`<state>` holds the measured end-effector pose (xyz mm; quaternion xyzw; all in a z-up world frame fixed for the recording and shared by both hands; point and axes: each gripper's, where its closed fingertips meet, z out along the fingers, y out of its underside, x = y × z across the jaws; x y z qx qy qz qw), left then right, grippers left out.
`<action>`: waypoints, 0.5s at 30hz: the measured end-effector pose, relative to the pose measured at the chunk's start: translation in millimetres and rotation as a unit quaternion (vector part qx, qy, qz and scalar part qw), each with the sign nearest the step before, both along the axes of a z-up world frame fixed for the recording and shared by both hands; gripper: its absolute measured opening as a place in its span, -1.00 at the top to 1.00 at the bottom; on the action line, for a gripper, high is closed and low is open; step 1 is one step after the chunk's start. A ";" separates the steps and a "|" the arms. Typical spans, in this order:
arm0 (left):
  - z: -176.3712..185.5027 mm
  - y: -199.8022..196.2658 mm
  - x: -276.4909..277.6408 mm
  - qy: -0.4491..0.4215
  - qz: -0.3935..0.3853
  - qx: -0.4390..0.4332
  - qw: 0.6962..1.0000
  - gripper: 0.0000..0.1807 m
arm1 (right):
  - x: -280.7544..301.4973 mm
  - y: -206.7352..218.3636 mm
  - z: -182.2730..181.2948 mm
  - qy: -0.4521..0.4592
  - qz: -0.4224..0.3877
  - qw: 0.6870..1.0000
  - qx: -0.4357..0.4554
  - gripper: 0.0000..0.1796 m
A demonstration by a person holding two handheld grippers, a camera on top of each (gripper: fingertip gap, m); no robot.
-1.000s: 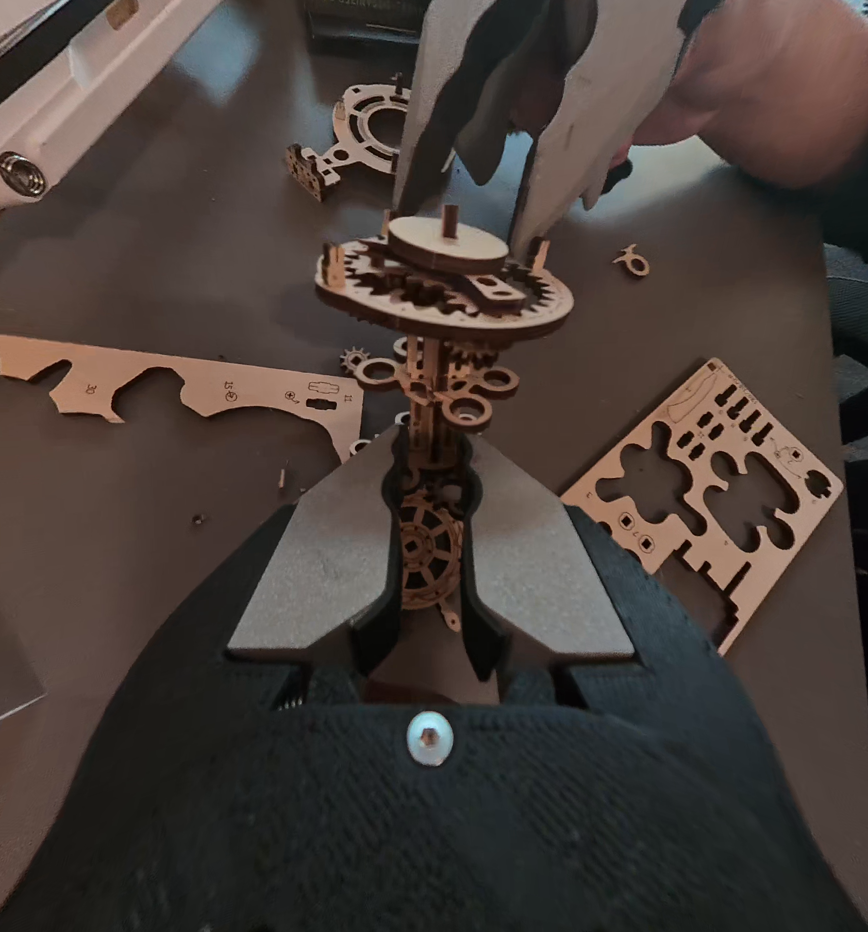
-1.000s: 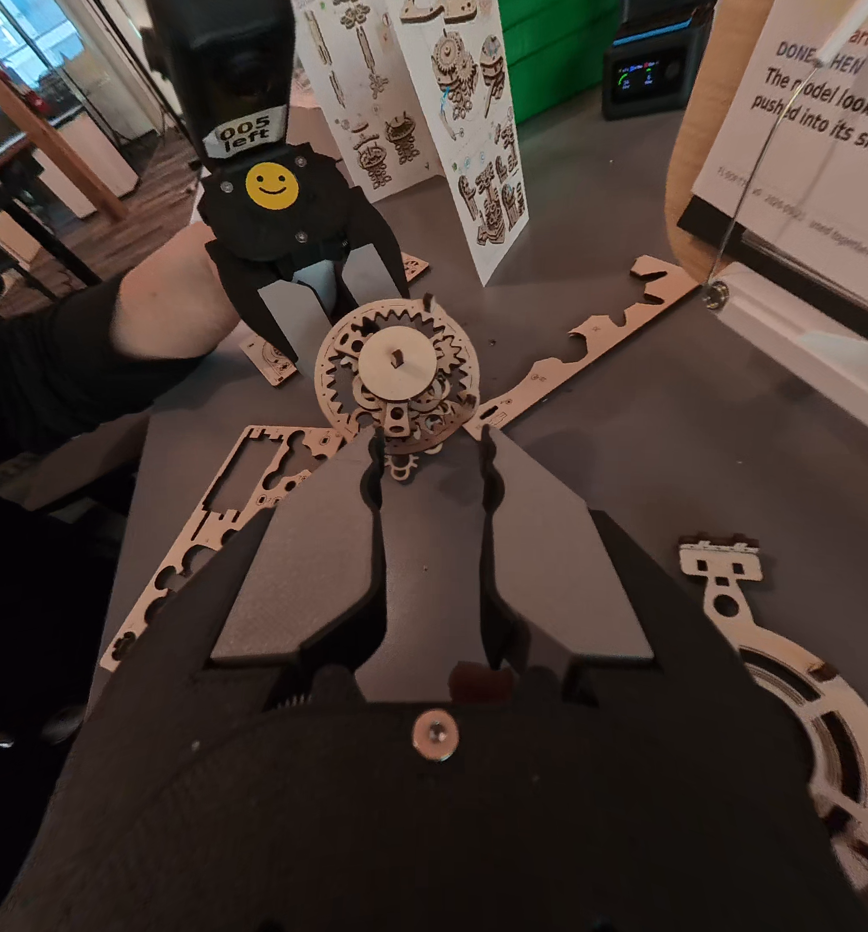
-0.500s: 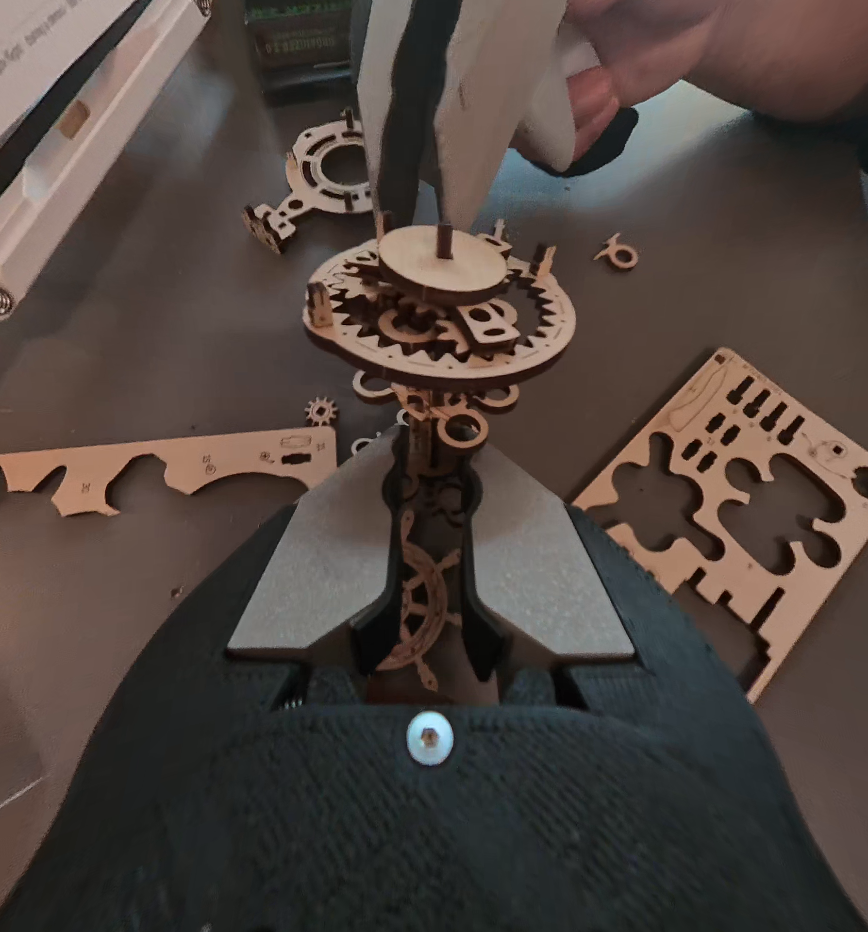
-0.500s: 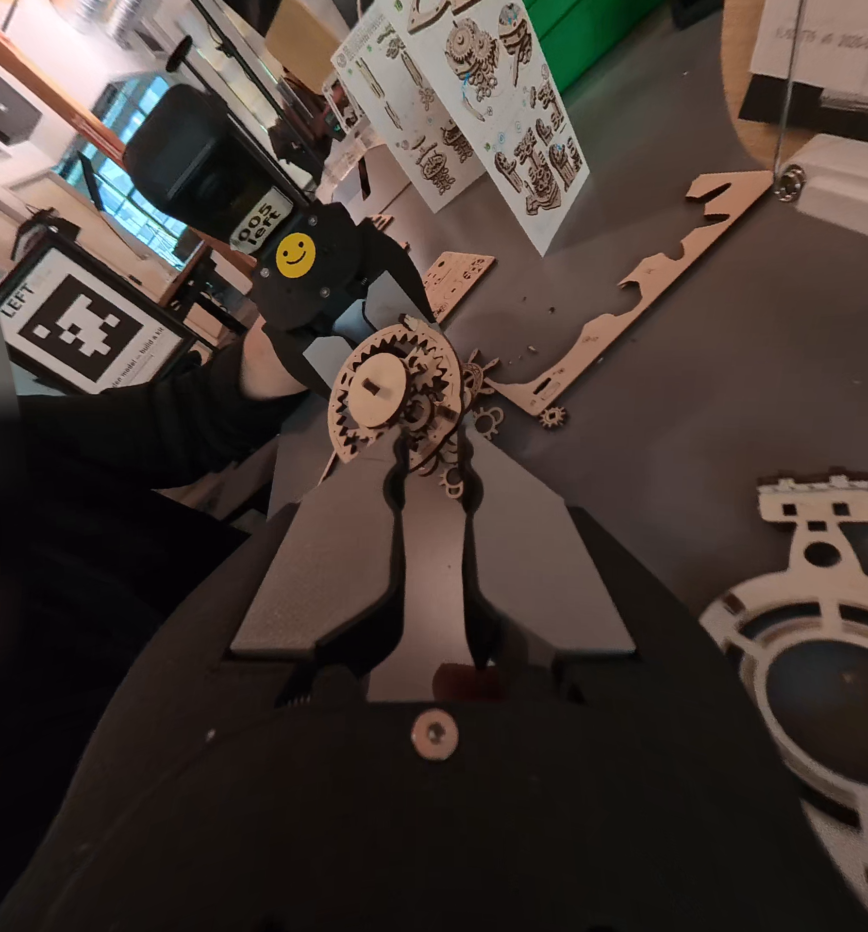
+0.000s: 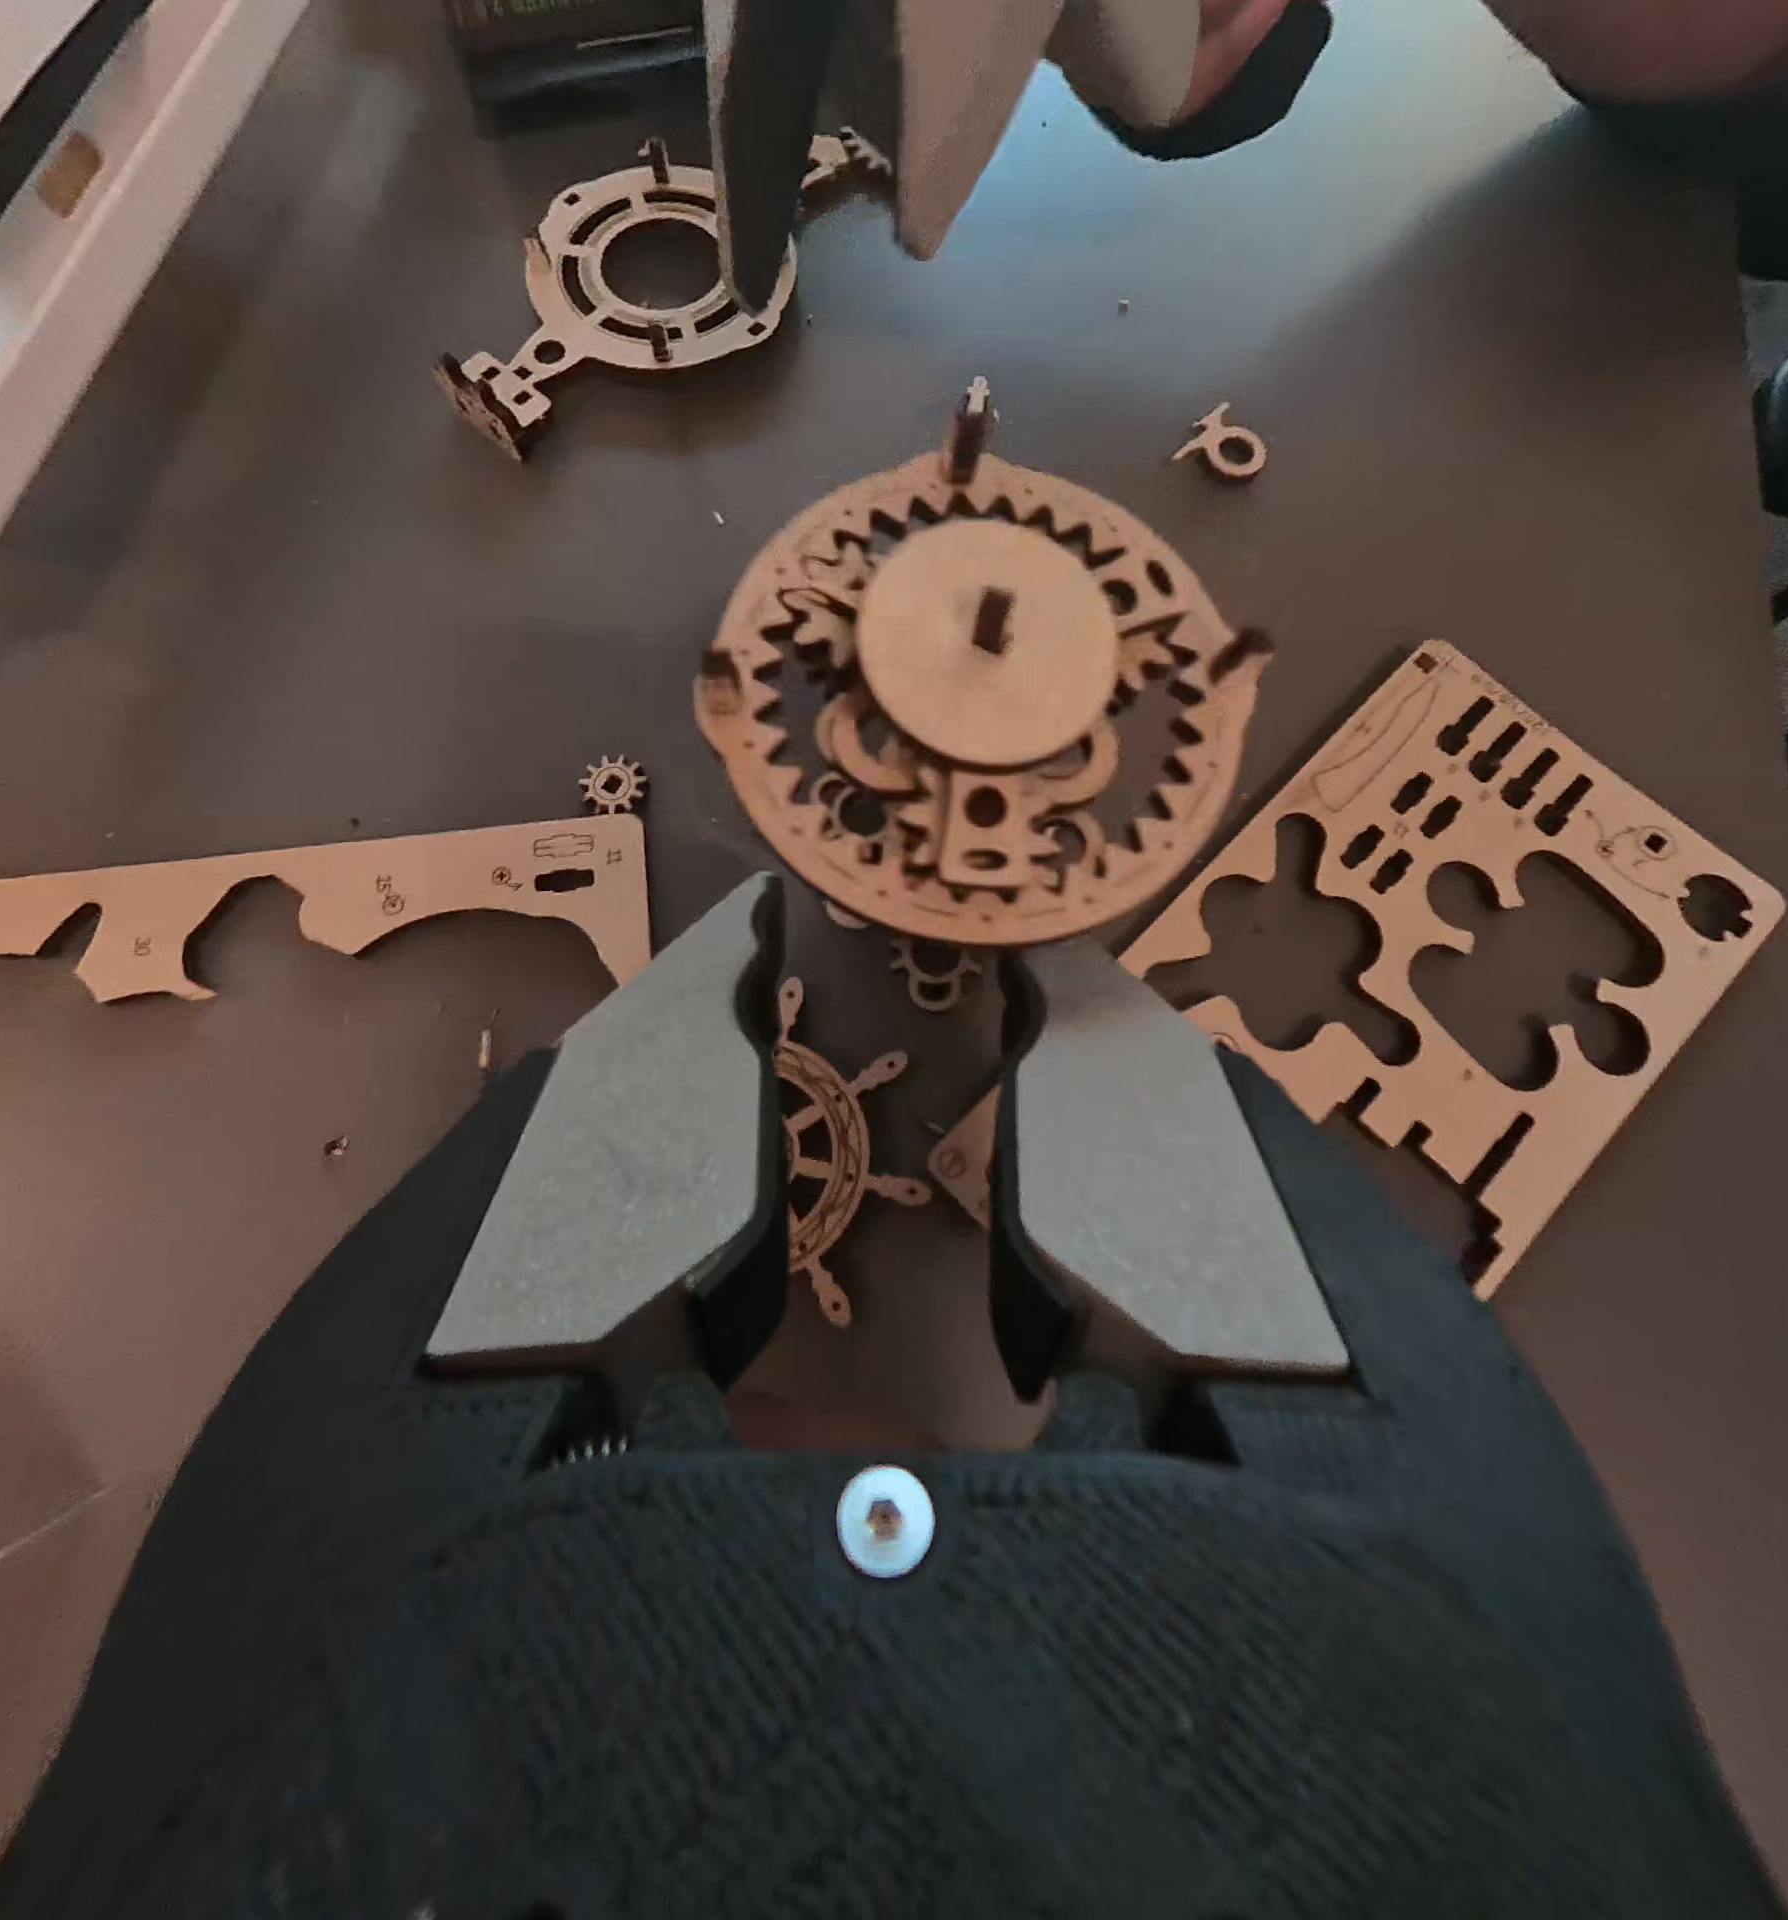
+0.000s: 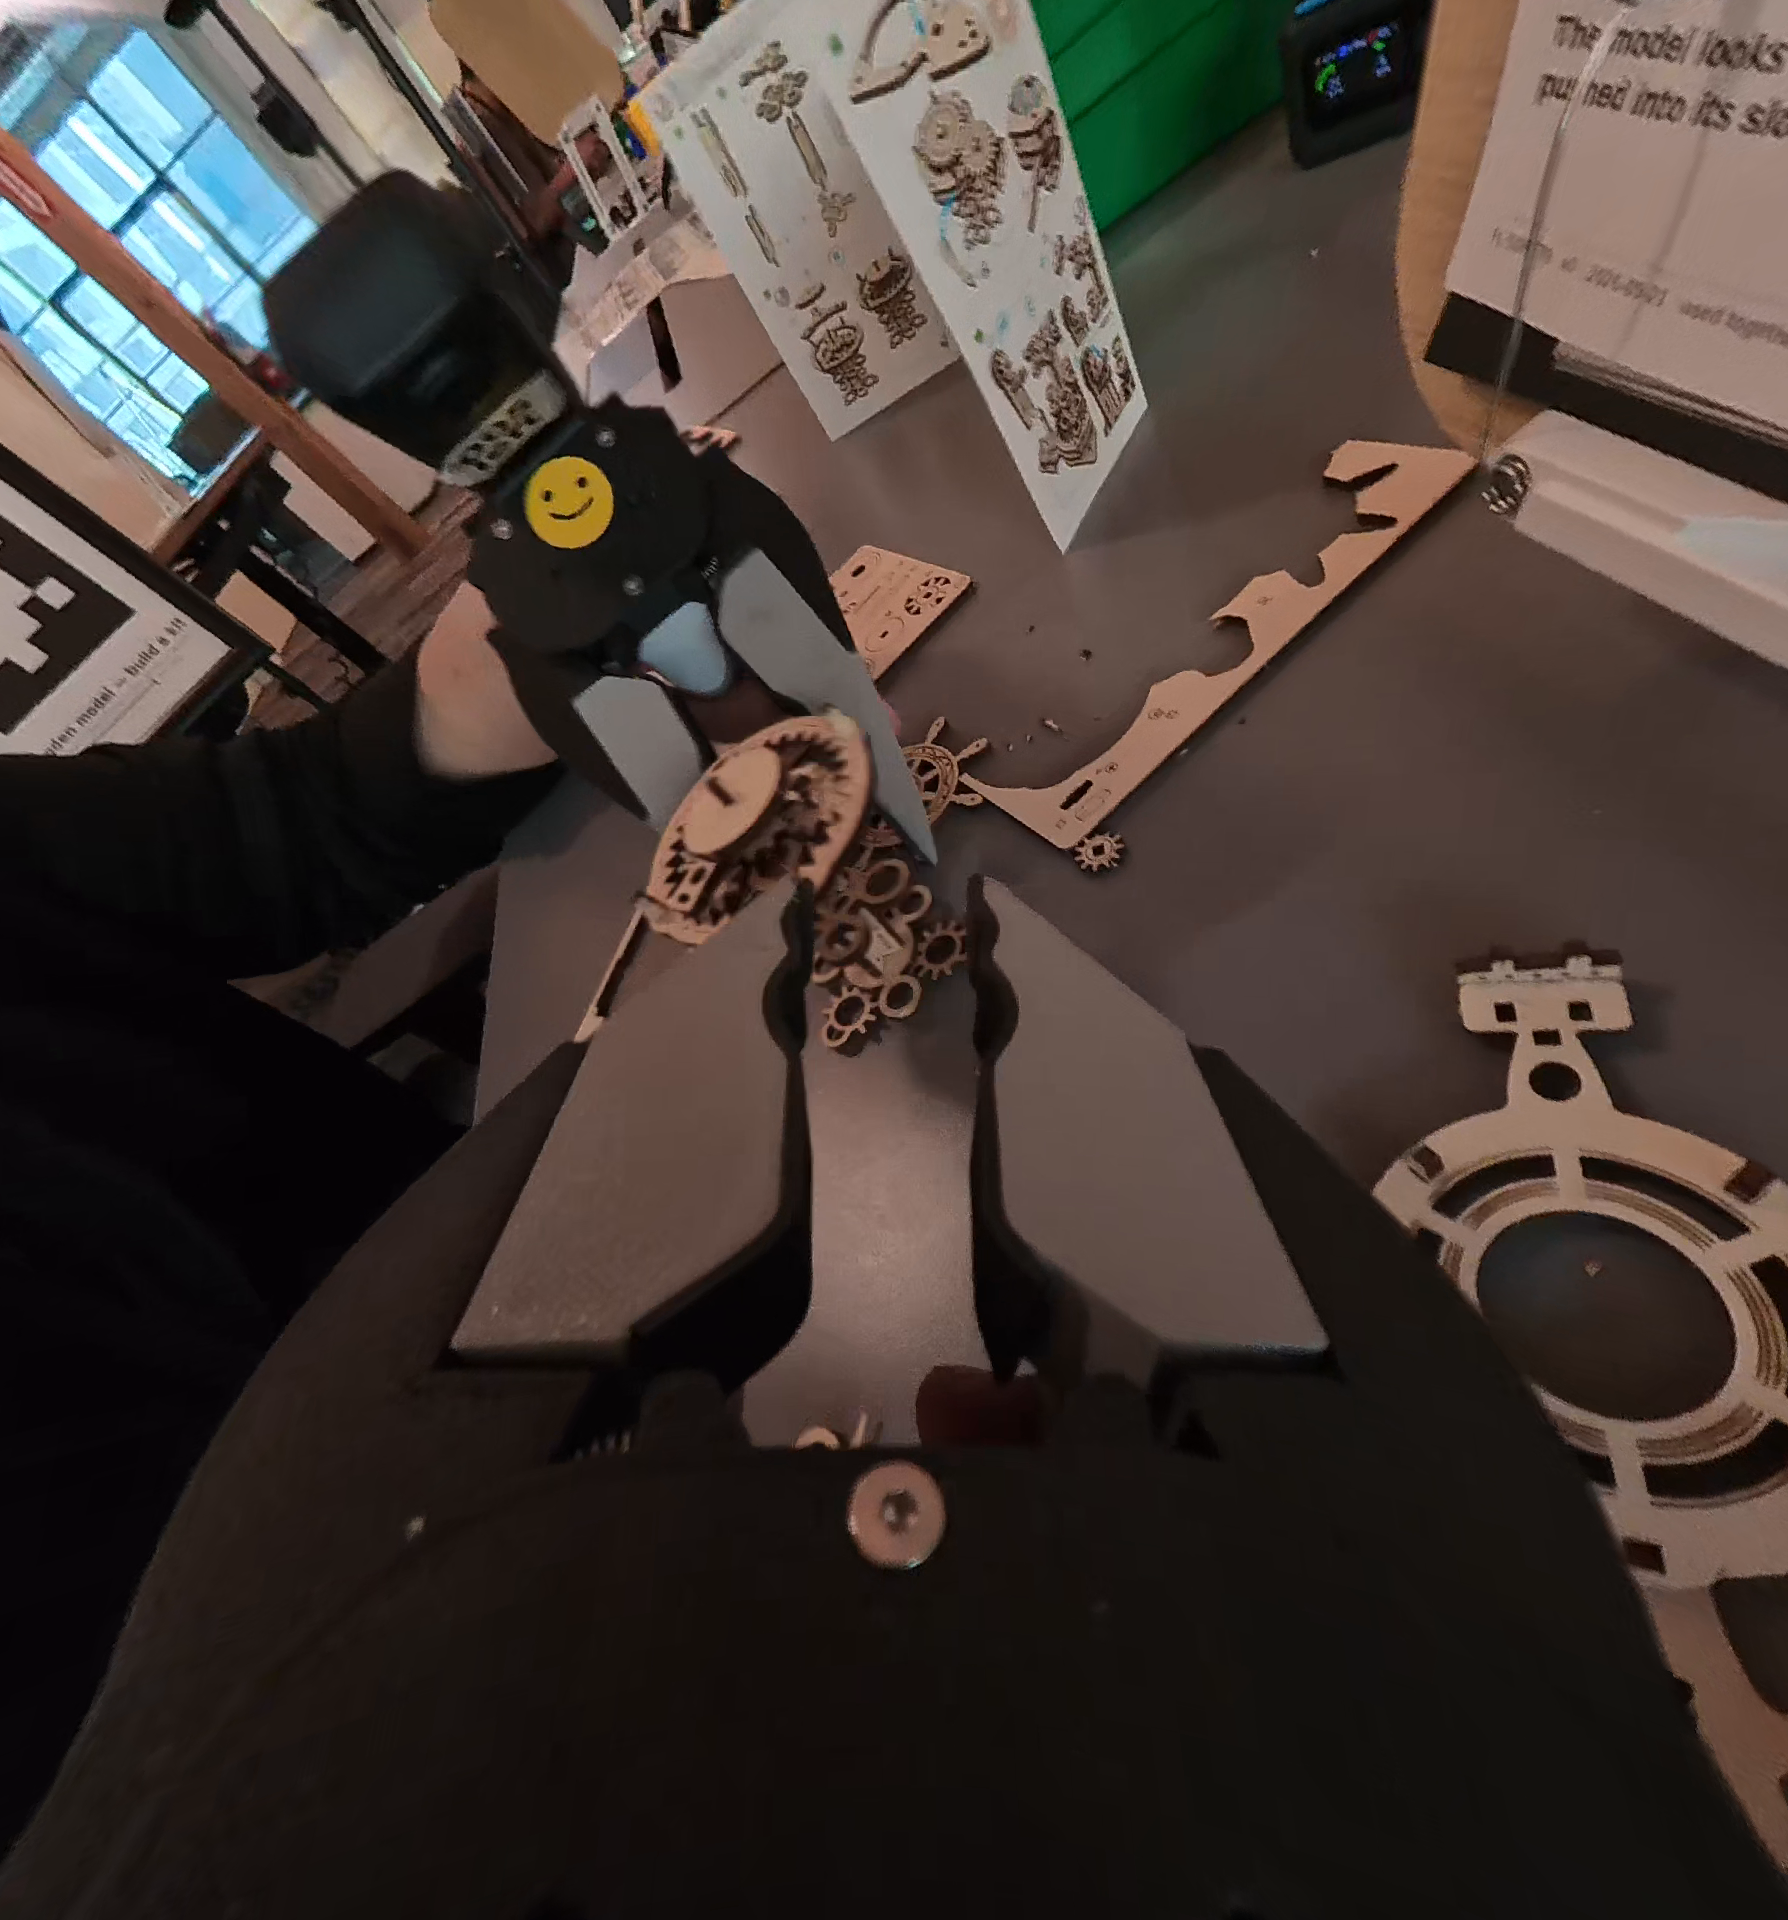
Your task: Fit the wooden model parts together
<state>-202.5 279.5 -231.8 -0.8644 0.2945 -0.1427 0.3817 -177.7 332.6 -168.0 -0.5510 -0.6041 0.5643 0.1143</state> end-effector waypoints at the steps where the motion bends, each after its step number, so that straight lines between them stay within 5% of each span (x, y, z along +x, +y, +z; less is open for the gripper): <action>1: -3.3 0.2 0.6 0.000 -0.002 -0.003 1.000 0.66 | -0.3 -2.7 1.9 0.007 0.004 1.000 0.003 0.70; 8: -6.6 -3.4 -6.8 0.021 0.002 -0.017 1.000 0.39 | -0.8 -11.9 9.7 0.058 0.013 0.994 0.094 0.63; 15: 49.4 -20.3 -23.2 -0.050 0.010 0.060 0.997 0.37 | 2.3 -37.1 29.7 0.142 0.039 0.971 0.189 0.73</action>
